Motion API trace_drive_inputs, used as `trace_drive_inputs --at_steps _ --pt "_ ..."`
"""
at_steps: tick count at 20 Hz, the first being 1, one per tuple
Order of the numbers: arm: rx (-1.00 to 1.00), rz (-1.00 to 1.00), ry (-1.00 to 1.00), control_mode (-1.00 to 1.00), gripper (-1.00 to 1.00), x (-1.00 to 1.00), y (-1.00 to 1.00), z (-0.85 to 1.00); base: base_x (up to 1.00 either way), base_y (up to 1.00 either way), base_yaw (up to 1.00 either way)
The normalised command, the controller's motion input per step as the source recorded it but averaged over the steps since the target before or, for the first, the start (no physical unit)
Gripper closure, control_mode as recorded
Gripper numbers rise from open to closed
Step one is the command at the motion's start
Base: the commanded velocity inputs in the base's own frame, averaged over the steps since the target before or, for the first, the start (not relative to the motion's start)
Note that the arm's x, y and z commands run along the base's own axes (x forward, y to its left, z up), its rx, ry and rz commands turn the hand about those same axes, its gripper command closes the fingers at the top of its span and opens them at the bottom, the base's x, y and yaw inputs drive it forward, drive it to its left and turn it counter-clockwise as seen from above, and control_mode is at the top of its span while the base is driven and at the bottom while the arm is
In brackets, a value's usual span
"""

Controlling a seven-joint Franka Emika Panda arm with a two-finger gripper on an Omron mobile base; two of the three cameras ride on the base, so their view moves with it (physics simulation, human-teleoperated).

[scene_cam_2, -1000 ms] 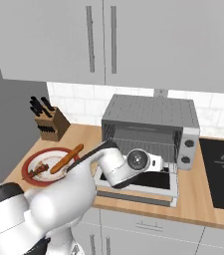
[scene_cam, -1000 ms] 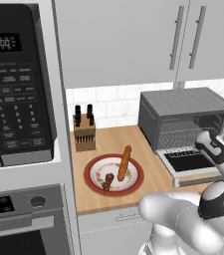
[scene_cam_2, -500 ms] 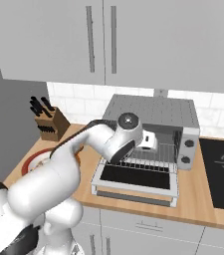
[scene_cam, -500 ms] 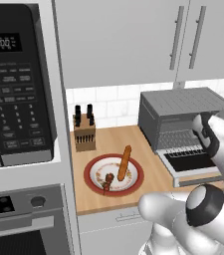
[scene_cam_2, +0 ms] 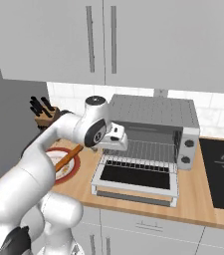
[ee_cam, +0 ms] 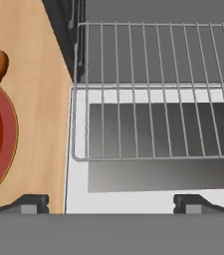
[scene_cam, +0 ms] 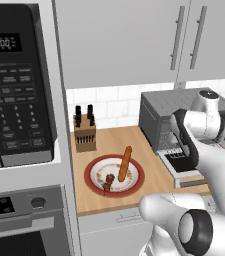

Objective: Pick up the kebab skewer and baguette bread, and place them inside the toaster oven. Close the toaster oven door and start by setting the timer.

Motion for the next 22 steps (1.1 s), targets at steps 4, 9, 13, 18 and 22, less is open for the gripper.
trace_drive_inputs --at_steps 4,9,13,18,22 --pt "0.0 0.0 0.11 -1.0 -1.0 -0.08 1.0 -0.18 0.0 0.0 0.0" --pt "0.0 0.0 0.03 -1.0 -1.0 0.06 1.0 -0.09 0.0 0.0 0.0" --pt "0.0 -0.03 0.01 -1.0 -1.0 0.25 0.98 -0.07 0.0 0.0 0.0" --pt "0.04 -0.11 0.06 -1.0 -1.0 0.34 0.52 -0.01 0.0 0.0 0.0" --pt "0.03 -0.11 0.07 -1.0 -1.0 0.38 0.11 -0.17 0.0 0.0 0.0"
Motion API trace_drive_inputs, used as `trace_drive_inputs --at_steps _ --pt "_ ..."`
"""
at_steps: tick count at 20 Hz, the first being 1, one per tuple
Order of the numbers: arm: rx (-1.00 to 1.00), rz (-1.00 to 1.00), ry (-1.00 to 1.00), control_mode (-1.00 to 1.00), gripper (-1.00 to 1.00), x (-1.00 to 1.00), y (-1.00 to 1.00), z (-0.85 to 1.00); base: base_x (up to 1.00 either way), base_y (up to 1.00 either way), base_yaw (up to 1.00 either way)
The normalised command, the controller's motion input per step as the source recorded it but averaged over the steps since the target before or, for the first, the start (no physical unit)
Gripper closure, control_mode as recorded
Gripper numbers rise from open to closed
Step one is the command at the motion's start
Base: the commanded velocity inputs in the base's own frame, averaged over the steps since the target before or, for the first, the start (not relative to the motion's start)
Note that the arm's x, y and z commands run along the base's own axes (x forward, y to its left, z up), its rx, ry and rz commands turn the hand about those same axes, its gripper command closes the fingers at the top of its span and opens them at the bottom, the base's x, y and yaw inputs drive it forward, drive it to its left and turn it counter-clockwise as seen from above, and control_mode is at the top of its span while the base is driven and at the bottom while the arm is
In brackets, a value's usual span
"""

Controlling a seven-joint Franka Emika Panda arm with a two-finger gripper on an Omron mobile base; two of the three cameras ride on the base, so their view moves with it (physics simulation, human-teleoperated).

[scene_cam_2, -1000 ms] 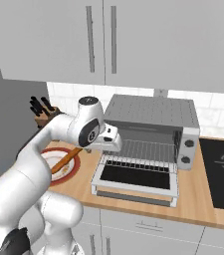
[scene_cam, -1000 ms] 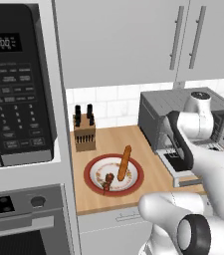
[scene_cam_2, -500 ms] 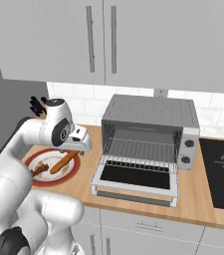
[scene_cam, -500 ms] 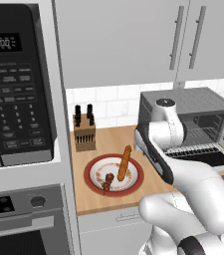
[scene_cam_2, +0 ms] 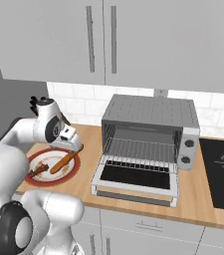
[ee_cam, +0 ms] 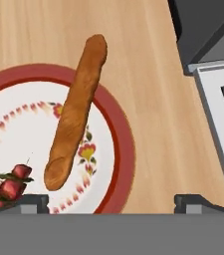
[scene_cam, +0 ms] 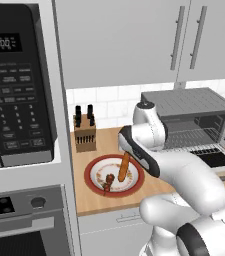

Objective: Pick up the kebab skewer and baguette bread, and place them inside the toaster oven. Close the toaster oven door and start by setting the timer.

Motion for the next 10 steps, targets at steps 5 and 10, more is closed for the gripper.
trace_drive_inputs --at_steps 5,10 --pt "0.0 -0.11 0.08 -1.0 -1.0 0.27 0.07 -0.25 0.0 0.0 0.0" --pt "0.0 -0.05 0.11 -1.0 -1.0 0.43 0.27 -0.26 0.0 0.0 0.0"
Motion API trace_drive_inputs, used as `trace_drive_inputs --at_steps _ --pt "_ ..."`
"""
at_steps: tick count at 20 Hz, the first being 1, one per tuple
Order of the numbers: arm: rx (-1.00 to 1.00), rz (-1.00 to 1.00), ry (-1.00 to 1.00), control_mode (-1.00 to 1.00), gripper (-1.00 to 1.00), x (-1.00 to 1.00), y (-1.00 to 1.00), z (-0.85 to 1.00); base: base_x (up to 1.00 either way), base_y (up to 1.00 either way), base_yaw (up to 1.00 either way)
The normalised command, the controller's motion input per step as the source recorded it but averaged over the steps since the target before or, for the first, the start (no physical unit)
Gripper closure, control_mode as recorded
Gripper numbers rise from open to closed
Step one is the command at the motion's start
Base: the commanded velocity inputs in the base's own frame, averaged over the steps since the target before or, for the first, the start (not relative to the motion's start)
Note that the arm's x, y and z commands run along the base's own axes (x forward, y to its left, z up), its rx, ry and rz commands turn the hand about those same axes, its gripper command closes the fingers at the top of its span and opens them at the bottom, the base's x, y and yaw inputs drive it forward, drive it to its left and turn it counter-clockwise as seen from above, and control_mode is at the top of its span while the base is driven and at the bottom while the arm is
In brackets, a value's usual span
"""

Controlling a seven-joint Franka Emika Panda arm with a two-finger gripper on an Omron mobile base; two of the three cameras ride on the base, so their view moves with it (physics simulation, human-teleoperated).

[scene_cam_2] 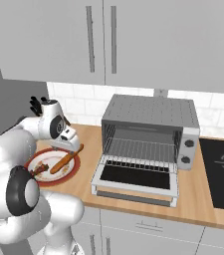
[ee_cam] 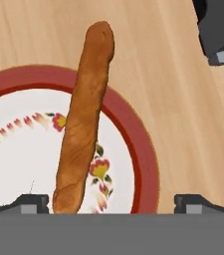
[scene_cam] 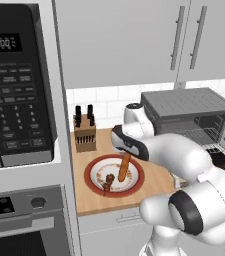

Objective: Pick up the kebab skewer and baguette bread, and place them inside the toaster oven. Close the toaster oven door and start by setting the timer.

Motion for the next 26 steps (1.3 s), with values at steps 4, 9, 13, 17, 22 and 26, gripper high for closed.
trace_drive_inputs --at_steps 4,9,13,17,22,26 --pt "0.0 -0.01 0.05 -1.0 -1.0 0.28 0.1 -0.34 0.0 0.0 0.0" --pt "0.0 0.0 0.0 -1.0 -1.0 0.38 0.0 -0.35 0.0 0.0 0.0" --pt "0.0 0.0 0.0 -1.0 -1.0 0.21 0.07 -0.3 0.0 0.0 0.0" --pt "0.0 0.0 0.01 -1.0 -1.0 0.06 0.06 -0.31 0.0 0.0 0.0" --pt "0.0 0.0 0.0 -1.0 -1.0 0.0 0.01 -0.31 0.0 0.0 0.0" --pt "0.0 0.0 0.0 -1.0 -1.0 0.0 0.0 -0.3 0.0 0.0 0.0"
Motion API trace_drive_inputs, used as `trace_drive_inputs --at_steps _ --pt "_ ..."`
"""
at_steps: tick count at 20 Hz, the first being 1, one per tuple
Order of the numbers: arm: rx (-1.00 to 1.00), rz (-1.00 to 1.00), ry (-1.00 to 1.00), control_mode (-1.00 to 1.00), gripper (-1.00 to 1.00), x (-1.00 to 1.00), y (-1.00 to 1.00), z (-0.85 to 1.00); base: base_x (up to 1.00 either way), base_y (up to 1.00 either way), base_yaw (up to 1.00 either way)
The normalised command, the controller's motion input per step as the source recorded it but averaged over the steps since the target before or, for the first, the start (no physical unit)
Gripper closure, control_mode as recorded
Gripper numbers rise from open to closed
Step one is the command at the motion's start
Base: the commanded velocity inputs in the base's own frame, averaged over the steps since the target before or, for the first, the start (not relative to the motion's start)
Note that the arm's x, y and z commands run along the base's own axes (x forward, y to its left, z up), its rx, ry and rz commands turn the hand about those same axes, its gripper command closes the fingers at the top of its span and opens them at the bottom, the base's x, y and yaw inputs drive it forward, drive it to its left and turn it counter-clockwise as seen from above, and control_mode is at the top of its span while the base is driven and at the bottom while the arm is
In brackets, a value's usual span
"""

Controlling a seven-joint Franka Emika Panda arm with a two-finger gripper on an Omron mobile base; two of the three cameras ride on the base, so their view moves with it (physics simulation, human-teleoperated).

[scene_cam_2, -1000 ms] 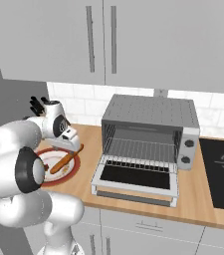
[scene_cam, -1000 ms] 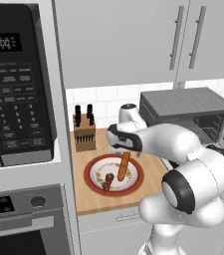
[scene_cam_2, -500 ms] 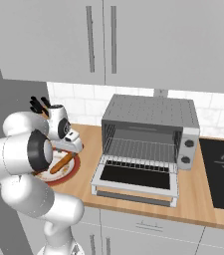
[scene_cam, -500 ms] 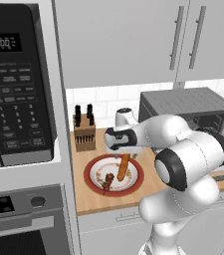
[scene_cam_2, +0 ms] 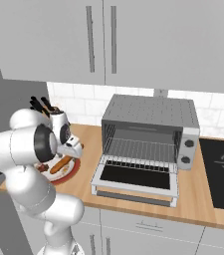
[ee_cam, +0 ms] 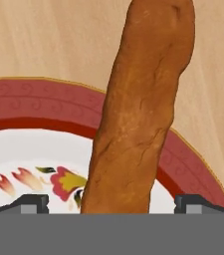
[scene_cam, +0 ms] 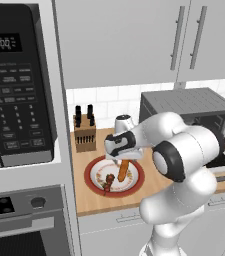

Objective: Pick up the kebab skewer and baguette bread, and place them inside the toaster oven. Close the toaster oven door and start by setting the timer.

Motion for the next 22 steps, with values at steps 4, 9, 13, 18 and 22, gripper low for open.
trace_drive_inputs --at_steps 4,9,13,18,22 --pt "0.0 0.0 0.0 -1.0 -1.0 0.0 0.0 -0.21 0.0 0.0 0.0" --pt "0.0 0.0 0.0 -1.0 1.0 0.0 0.0 -0.01 0.0 0.0 0.0" --pt "0.0 0.0 0.0 -1.0 1.0 0.0 0.0 0.0 0.0 0.0 0.0" --pt "0.03 0.0 0.0 -1.0 1.0 -0.23 -0.26 0.13 0.0 0.0 0.0" --pt "0.11 0.0 -0.05 -1.0 1.0 -0.57 -0.33 0.67 0.0 0.0 0.0"
